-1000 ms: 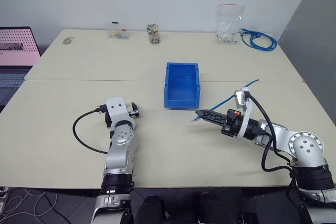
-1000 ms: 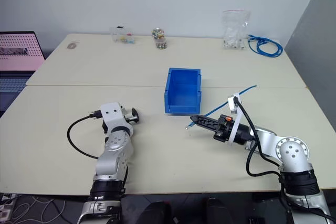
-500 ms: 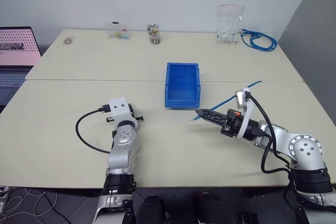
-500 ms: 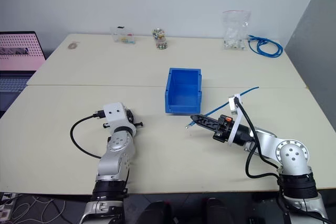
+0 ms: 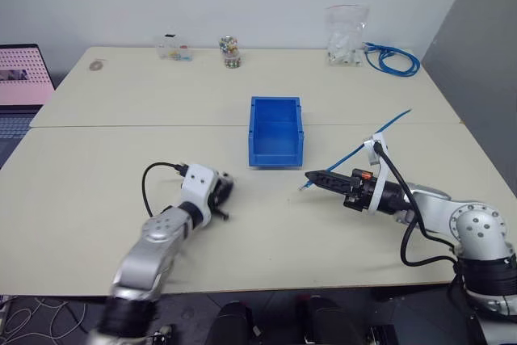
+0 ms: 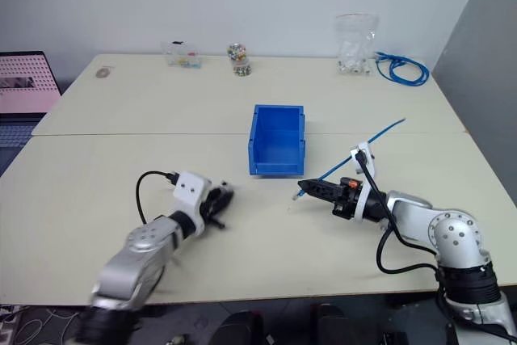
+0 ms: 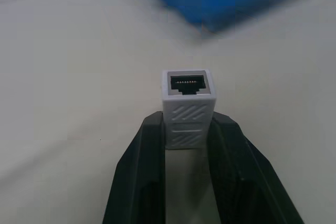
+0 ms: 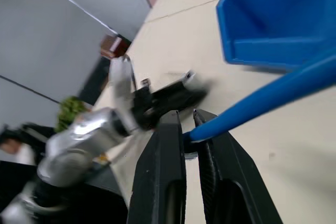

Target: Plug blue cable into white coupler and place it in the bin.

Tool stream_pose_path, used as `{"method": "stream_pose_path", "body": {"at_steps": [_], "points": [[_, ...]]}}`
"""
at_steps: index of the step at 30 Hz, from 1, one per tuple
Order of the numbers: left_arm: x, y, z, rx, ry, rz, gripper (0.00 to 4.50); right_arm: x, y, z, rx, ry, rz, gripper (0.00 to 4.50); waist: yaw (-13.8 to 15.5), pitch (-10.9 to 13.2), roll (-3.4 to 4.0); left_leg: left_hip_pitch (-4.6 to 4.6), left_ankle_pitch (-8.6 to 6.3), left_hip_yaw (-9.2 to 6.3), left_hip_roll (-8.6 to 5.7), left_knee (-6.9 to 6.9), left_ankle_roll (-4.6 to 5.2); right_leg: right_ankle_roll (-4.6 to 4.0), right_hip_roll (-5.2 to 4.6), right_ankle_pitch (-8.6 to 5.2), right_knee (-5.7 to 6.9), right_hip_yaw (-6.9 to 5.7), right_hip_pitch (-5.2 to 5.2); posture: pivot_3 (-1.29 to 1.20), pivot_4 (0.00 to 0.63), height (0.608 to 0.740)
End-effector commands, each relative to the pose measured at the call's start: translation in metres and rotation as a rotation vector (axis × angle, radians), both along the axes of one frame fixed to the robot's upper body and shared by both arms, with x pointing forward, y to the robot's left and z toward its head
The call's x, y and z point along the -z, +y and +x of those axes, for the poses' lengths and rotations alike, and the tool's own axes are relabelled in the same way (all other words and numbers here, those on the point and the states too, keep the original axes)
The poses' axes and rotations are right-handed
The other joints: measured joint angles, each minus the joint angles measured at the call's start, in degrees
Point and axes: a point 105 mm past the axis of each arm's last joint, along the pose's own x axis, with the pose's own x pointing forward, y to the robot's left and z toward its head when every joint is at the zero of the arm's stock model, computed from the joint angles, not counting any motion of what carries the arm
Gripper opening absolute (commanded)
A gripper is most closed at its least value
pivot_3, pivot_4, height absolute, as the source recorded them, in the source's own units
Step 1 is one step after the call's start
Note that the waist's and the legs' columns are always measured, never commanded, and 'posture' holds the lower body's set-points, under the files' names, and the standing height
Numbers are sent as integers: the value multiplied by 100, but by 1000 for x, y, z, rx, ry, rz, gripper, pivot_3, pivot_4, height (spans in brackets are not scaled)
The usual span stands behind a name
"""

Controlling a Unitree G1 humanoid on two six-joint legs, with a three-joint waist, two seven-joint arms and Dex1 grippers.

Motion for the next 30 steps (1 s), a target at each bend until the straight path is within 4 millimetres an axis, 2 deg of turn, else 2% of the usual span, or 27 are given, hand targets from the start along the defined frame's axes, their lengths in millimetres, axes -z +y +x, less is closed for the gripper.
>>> {"method": "stream_pose_path", "body": {"at_steps": [1,6,9,11,19,23,30], "points": [[-10,-38,-33,425,33,-46,746,-17,15,-7,-133,-195,-109,61,0,9,12,-1,0,-2,4,-1,0,4,0,-2,-6,-2,-1,0,150,740],[11,-62,-16,603,-66,27,746,-7,32,-11,-273,-386,-267,61,93,8,21,-6,5,-6,11,6,7,7,14,-1,-10,-10,4,0,150,740],[23,-79,-3,667,-78,4,746,14,38,-13,-360,-487,-399,61,94,9,19,-14,4,0,10,10,8,9,19,1,-13,-15,-3,0,150,740],[29,-84,-3,726,-83,17,746,24,41,-14,-392,-522,-439,61,96,8,18,-21,4,0,7,16,8,9,16,2,-13,-19,-5,0,150,740],[29,-79,-4,791,-67,-1,746,41,41,-10,-401,-557,-484,61,85,7,19,-24,2,-6,10,60,11,18,15,8,0,-15,2,0,150,740],[28,-76,-4,787,-59,-8,746,42,38,-6,-405,-563,-499,61,76,7,21,-23,1,-6,13,66,12,17,18,8,5,-14,3,0,150,740],[30,-71,-4,790,-50,10,746,47,38,-11,-483,-547,-521,61,70,6,21,-22,1,-7,15,72,13,13,22,11,8,-13,3,0,150,740]]}}
